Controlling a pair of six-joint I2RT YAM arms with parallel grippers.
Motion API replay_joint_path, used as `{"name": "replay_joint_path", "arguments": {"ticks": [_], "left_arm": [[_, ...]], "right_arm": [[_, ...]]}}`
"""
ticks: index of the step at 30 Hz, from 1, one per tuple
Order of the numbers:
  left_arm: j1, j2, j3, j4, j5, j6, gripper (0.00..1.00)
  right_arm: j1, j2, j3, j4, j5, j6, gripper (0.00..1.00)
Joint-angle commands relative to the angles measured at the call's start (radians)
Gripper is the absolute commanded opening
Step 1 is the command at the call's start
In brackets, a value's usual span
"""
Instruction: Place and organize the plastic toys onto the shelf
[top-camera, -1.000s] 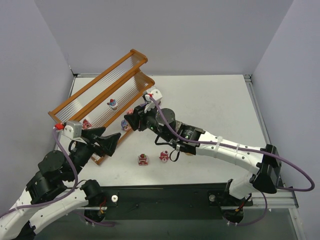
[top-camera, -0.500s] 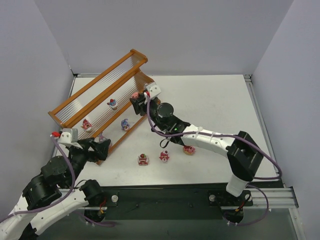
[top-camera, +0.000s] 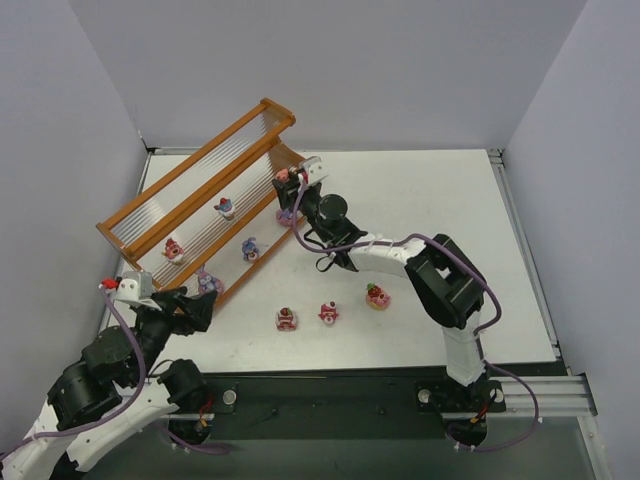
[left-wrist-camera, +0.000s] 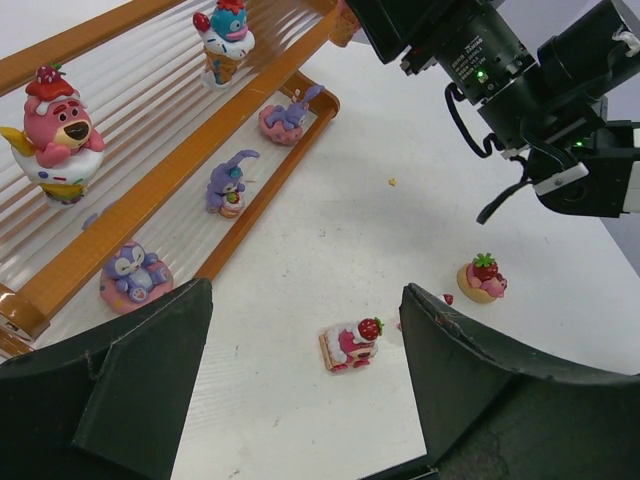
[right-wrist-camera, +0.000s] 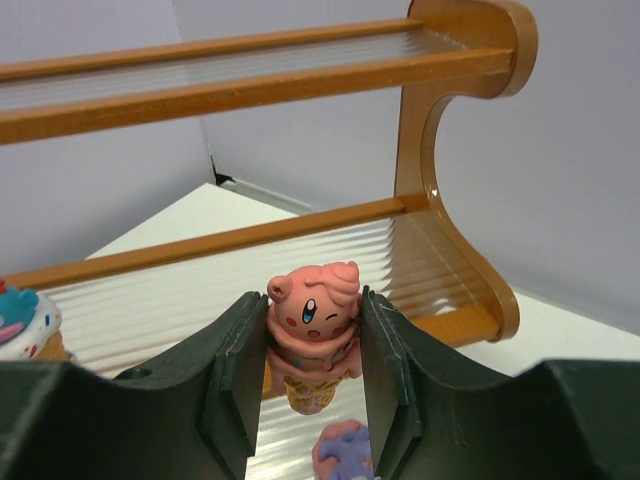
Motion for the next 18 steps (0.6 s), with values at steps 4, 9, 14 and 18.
{"name": "replay_joint_path", "arguments": {"ticks": [4, 9, 14, 18], "left_arm": [[0.0, -0.039, -0.009, 0.004, 0.005, 0.009, 0.86], [0.0, -0.032, -0.007, 0.003, 0.016, 0.011, 0.86], [0.001, -0.032, -0.009, 0.004, 0.023, 0.014, 0.85], [0.001, -0.035, -0.007, 0.0, 0.02, 0.014, 0.86]], "right_arm": [[-0.03, 0.068, 0.138, 0.2, -0.068, 0.033, 0.0], [-0.034, 0.122, 0.214, 0.166, -0.103, 0.033, 0.0], [-0.036, 0.159, 0.267, 0.129, -0.121, 0.029, 0.0], [-0.034, 0.18, 0.285, 0.114, -0.121, 0.016, 0.0]]}}
